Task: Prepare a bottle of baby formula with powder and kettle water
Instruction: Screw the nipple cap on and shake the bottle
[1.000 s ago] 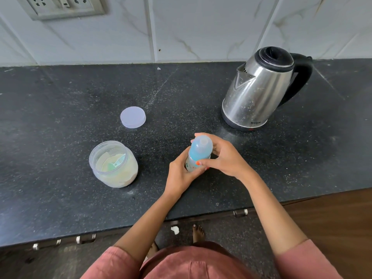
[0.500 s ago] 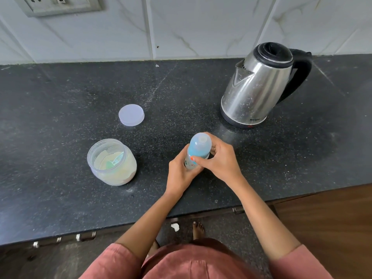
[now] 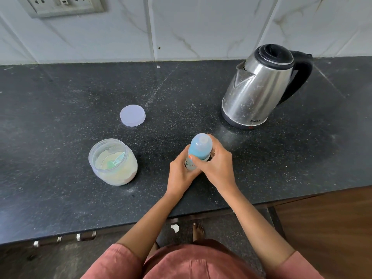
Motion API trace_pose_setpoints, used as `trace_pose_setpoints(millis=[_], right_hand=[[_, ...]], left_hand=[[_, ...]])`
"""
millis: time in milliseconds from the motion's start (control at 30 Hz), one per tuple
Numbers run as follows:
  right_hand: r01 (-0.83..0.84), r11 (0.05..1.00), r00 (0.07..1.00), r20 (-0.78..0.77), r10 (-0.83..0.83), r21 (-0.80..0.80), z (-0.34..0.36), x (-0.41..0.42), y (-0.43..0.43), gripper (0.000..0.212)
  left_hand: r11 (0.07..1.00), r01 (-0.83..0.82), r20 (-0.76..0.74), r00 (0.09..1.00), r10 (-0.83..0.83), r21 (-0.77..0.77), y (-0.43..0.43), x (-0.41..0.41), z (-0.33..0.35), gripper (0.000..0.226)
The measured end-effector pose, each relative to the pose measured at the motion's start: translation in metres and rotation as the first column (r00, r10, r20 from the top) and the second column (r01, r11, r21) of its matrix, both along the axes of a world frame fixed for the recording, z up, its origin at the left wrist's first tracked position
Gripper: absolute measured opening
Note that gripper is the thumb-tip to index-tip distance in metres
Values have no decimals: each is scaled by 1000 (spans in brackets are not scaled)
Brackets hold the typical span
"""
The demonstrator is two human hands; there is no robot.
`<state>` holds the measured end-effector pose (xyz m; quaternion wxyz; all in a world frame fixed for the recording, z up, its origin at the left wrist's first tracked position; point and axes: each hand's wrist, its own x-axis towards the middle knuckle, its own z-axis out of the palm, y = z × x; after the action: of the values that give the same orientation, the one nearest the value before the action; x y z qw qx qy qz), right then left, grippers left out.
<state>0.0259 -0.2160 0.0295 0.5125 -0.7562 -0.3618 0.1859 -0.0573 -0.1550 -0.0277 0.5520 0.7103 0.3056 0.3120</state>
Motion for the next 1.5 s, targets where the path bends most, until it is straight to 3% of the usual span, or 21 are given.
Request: trace_pose_setpoints(millis=[267, 567, 667, 767, 900, 1033, 1167, 1267, 1333, 1400, 1500], right_hand=[[-73, 995, 997, -22, 72, -63, 1, 2, -4, 79], [-21, 988, 998, -66, 11, -153, -19, 2, -4, 61], [29, 994, 998, -61, -35, -103, -19, 8, -3, 48], [90, 996, 979, -183, -87, 10, -12, 21, -6, 39], [237, 960, 876, -460, -143, 151, 6, 42, -14, 28], [415, 886, 611, -785, -103, 207, 21, 56, -23, 9], [487, 851, 419, -907, -32, 195, 24, 54, -25, 12], [271, 956, 439, -898, -21, 110, 16, 33, -30, 16], [190, 976, 487, -873, 1, 107, 15, 29, -33, 25], [306, 931, 494, -869, 22, 197, 21, 39, -32, 29], [499, 824, 487, -873, -11, 268, 27, 53, -26, 16]], left_hand=[[1000, -14, -20, 1000, 13, -18, 2, 1, 2, 50], [995, 82, -169, 983, -71, 61, 8, -10, -5, 62], [989, 119, -285, 954, -89, 90, 14, -19, -10, 78], [979, 133, -405, 912, -59, 156, 21, -24, -10, 78], [908, 165, -506, 861, 57, 384, 33, -18, -13, 63], [852, 210, -626, 762, 164, 479, 44, -6, -20, 55], [813, 256, -678, 703, 215, 523, 48, 1, -27, 54], [805, 243, -681, 688, 251, 542, 48, 4, -28, 59], [807, 242, -692, 673, 260, 538, 47, 4, -31, 65], [808, 228, -686, 675, 271, 543, 47, 2, -34, 66], [811, 224, -692, 668, 275, 540, 46, 4, -34, 65]])
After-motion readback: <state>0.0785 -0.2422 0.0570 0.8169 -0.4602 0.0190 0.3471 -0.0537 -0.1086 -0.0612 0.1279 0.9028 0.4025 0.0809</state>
